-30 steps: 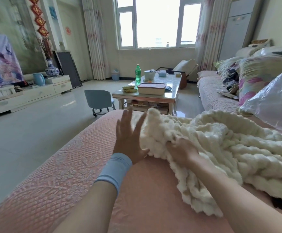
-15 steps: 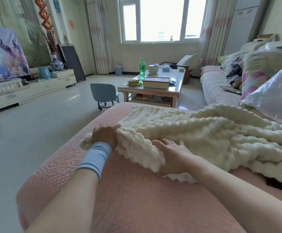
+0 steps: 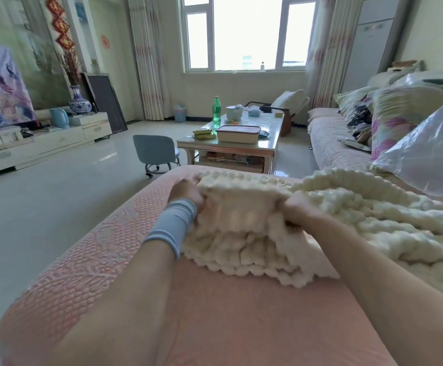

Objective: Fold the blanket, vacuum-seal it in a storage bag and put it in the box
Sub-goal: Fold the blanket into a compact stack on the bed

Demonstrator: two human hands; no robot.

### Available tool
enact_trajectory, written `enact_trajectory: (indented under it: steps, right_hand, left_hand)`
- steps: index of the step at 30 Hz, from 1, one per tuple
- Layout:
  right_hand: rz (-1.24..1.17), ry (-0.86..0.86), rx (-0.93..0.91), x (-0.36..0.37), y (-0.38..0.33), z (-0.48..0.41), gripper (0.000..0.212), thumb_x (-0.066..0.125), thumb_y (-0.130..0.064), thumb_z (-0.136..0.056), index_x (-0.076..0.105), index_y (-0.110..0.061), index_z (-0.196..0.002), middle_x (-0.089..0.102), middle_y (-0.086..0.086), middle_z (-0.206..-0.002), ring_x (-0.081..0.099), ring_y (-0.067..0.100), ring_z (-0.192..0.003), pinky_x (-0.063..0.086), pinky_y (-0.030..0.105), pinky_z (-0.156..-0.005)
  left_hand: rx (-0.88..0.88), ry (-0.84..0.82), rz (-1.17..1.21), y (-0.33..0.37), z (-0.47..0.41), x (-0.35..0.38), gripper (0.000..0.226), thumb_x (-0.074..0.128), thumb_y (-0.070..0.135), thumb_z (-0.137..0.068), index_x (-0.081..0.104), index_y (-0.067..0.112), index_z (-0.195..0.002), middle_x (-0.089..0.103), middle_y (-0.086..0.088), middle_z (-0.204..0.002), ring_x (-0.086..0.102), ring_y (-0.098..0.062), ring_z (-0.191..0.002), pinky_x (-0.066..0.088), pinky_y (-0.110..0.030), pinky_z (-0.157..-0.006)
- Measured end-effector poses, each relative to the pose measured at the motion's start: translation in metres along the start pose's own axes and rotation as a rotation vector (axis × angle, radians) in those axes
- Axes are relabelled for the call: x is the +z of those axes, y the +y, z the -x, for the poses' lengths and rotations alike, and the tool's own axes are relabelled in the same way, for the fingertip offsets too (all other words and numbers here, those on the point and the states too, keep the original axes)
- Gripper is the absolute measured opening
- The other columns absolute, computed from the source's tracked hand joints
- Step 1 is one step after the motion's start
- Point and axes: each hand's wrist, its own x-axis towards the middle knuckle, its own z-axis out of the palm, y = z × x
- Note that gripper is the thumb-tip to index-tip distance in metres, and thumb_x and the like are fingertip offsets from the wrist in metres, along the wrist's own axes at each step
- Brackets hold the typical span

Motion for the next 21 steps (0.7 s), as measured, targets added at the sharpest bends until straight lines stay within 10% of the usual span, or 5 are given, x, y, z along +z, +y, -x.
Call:
enact_trajectory:
  steps: [5, 9, 11, 15, 21]
  right_hand:
    - [-0.345, 0.051, -0.203, -0.002, 0.01, -0.025, 0.109, 0.081, -0.031, -0.081, 0.006, -0.016, -0.16, 0.029, 0.012, -0.161, 0.035, 0.029, -0.145, 0.033, 0.038, -0.118]
    - [0.221, 0.252, -0.709, 0.04, 0.021, 0.002, 0.059, 0.066, -0.012, -0.08, 0.053, -0.016, -0.138, 0.044, 0.012, -0.145, 0.046, 0.035, -0.13, 0.042, 0.045, -0.108]
    - [0.318, -0.048, -0.837, 0.059, 0.021, 0.021, 0.049, 0.064, -0.024, -0.079, 0.058, -0.021, -0.127, 0.055, 0.003, -0.125, 0.058, 0.029, -0.113, 0.052, 0.039, -0.09]
    - [0.798, -0.325, -0.671, 0.093, 0.03, 0.04, 0.068, 0.059, -0.042, -0.081, 0.038, -0.023, -0.143, 0.054, 0.002, -0.126, 0.059, 0.028, -0.114, 0.05, 0.035, -0.084]
    - [0.501, -0.083, -0.83, 0.086, 0.014, 0.044, 0.016, 0.054, -0.011, -0.084, 0.066, -0.02, -0.087, 0.071, 0.001, -0.091, 0.066, 0.025, -0.087, 0.044, 0.032, -0.069]
  left_hand:
    - [0.446, 0.145, 0.097, 0.018, -0.015, 0.026, 0.088, 0.064, 0.004, -0.083, 0.019, 0.033, -0.152, -0.007, -0.002, -0.162, 0.006, -0.023, -0.149, 0.027, -0.037, -0.115]
    - [0.553, 0.241, 0.002, -0.007, -0.001, 0.051, 0.053, 0.055, -0.007, -0.071, 0.062, 0.028, -0.11, 0.047, 0.001, -0.129, 0.054, -0.026, -0.115, 0.053, -0.038, -0.09]
    - [0.45, 0.026, -0.13, -0.028, 0.004, 0.063, 0.037, 0.056, 0.003, -0.075, 0.061, 0.037, -0.091, 0.051, 0.013, -0.105, 0.056, -0.022, -0.106, 0.049, -0.03, -0.087]
    - [0.297, -0.505, -0.583, -0.081, 0.013, 0.078, 0.062, 0.073, 0.035, -0.076, 0.047, 0.04, -0.132, 0.043, 0.003, -0.136, 0.036, -0.019, -0.131, 0.031, -0.029, -0.11]
    - [0.366, -0.302, -0.502, -0.094, 0.021, 0.069, 0.036, 0.053, 0.018, -0.092, 0.059, 0.028, -0.126, 0.052, 0.003, -0.135, 0.058, -0.021, -0.115, 0.046, -0.029, -0.092]
